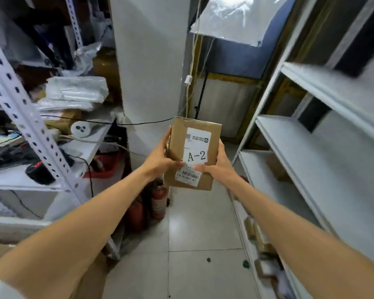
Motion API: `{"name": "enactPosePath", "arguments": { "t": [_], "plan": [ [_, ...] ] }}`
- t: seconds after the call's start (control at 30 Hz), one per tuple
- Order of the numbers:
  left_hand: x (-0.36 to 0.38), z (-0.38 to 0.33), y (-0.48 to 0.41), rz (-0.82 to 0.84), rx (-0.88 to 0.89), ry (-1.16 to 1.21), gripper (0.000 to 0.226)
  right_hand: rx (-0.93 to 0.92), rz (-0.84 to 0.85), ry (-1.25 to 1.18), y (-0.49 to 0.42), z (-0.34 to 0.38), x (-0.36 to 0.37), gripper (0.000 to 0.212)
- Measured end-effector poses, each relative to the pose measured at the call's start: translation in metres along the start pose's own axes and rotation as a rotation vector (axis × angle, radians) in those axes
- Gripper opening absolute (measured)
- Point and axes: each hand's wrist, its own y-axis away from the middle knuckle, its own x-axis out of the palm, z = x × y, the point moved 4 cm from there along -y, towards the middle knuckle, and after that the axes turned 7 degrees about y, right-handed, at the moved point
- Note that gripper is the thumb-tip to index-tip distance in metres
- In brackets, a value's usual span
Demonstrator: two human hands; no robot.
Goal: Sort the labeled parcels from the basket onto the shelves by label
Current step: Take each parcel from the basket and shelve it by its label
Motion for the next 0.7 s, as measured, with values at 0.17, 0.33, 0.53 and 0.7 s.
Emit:
{"name": "enactPosePath", "arguments": {
  "t": [0.17,0.33,0.53,0.7],
  "plan": [
    [0.059,-0.032,-0.041,0.273,0.03,0.037,0.114,0.116,-0.249,-0.027,0.018,-0.001,-0.066,0.105],
    [0.112,-0.056,-0.063,0.511,0.049,0.077,0.119,0.181,-0.439,-0.003,0.045,0.0,-0.114,0.097],
    [0.181,-0.059,-0.064,0.732,0.041,0.055,0.113,0.306,-0.685,0.064,0.111,-0.016,-0.153,0.099],
    [0.258,-0.049,-0.024,0.919,-0.01,0.054,0.109,0.477,-0.936,0.044,0.197,-0.036,-0.157,0.109]
  ]
}}
